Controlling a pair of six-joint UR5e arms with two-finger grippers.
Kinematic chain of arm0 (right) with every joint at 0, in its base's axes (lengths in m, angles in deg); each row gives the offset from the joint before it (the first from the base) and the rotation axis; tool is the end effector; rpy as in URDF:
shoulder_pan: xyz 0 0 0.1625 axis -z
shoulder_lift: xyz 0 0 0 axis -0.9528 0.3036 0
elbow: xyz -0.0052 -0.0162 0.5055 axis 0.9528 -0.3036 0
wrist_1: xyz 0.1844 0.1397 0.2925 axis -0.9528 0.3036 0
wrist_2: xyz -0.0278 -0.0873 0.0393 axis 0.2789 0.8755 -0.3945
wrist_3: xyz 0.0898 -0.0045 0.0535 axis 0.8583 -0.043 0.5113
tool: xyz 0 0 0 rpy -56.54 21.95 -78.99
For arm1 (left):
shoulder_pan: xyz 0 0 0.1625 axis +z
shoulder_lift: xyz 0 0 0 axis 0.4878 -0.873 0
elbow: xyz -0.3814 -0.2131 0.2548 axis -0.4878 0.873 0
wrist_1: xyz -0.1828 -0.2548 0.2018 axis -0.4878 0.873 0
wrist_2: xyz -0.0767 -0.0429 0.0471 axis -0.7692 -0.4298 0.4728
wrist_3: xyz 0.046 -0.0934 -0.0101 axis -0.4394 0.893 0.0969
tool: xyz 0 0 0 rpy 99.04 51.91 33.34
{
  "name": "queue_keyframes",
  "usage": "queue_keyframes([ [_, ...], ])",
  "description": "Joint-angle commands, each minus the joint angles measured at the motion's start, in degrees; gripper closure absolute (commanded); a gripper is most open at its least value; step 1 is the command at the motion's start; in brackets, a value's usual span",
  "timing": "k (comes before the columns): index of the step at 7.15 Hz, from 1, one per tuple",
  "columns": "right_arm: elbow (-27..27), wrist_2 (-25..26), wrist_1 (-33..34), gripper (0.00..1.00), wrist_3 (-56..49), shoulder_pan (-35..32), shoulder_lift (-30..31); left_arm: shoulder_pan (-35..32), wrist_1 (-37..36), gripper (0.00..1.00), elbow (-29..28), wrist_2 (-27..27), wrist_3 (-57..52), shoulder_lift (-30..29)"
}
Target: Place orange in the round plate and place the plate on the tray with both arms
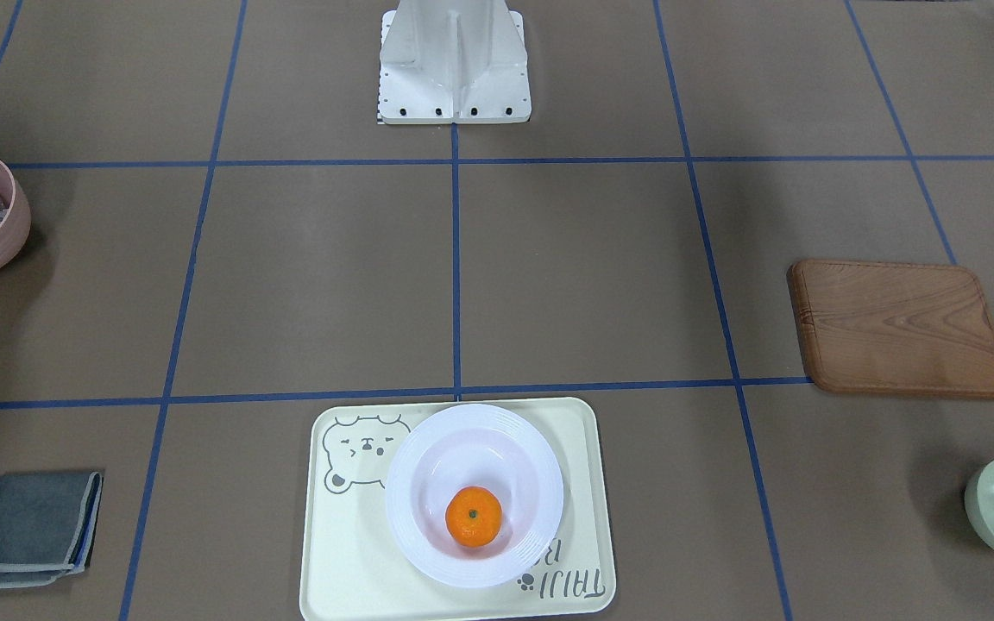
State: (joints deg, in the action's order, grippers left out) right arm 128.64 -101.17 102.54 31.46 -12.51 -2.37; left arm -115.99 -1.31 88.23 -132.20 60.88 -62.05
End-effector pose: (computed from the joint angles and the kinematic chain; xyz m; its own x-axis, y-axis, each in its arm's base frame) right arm 0.0151 -0.4921 0.6822 0.6870 -0.2211 0.6922 0.1552 0.9753 0.1574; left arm -0.0290 -0.4654 0.7075 0.6556 0.0911 -0.7496 -0.1160 0.9931 0.0193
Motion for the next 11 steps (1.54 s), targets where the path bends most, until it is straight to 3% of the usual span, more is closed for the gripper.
queue_keyframes([
  [1,0.11,0.06,1.31,0.00,-0.03,-0.23,-0.36,-0.22,-0.02,0.02,0.91,0.00,0.04,0.01],
  [11,0.38,-0.37,2.02,0.00,0.06,-0.50,-0.71,-0.31,0.16,0.02,3.37,0.61,-0.14,0.71],
])
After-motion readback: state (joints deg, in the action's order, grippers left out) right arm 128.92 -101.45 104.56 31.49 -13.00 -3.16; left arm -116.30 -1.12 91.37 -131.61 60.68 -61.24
